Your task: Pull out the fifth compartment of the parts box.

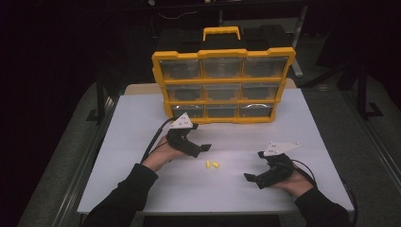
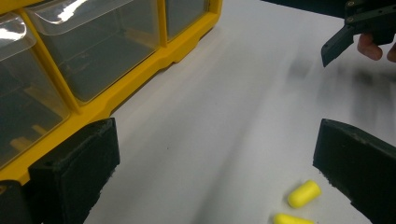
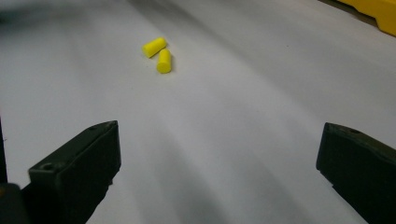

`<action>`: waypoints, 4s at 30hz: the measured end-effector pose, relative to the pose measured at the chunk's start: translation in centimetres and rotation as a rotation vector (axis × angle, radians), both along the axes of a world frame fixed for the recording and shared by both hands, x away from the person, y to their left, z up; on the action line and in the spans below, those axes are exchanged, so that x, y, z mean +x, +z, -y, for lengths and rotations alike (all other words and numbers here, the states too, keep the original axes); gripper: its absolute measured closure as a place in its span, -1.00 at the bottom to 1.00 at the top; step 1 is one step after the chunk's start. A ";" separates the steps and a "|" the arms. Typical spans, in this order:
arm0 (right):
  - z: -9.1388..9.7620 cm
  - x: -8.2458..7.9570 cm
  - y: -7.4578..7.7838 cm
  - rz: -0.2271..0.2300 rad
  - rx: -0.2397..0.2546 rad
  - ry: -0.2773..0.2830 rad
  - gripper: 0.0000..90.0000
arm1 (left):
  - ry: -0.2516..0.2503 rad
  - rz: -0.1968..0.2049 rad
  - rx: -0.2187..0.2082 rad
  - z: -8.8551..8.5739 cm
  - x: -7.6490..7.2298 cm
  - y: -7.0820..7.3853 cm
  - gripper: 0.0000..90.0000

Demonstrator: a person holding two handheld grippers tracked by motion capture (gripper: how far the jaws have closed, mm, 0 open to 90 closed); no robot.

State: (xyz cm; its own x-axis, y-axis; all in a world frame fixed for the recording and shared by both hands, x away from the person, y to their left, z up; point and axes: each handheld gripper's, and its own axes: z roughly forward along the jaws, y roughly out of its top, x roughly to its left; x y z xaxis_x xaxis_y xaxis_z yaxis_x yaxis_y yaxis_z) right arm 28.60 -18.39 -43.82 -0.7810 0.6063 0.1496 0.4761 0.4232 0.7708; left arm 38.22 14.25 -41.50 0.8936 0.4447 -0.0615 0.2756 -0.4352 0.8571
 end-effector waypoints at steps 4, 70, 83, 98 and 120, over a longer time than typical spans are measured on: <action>0.0 0.0 0.0 0.001 0.002 0.000 -1.00 | -0.001 0.003 -0.004 0.5 0.2 0.0 -1.00; -0.1 -0.1 0.1 0.010 0.001 0.011 -1.00 | 0.006 0.222 0.081 2.5 0.3 -0.1 -1.00; -0.1 -0.1 0.1 0.009 0.001 0.011 -1.00 | -0.003 0.277 0.114 2.7 0.0 0.0 -1.00; -0.1 -0.1 0.0 0.009 -0.002 0.013 -1.00 | -0.013 0.331 0.145 2.7 -0.2 -0.2 -1.00; -0.1 -0.1 0.0 0.009 -0.002 0.013 -1.00 | -0.020 0.411 0.209 2.9 -0.5 -0.3 -1.00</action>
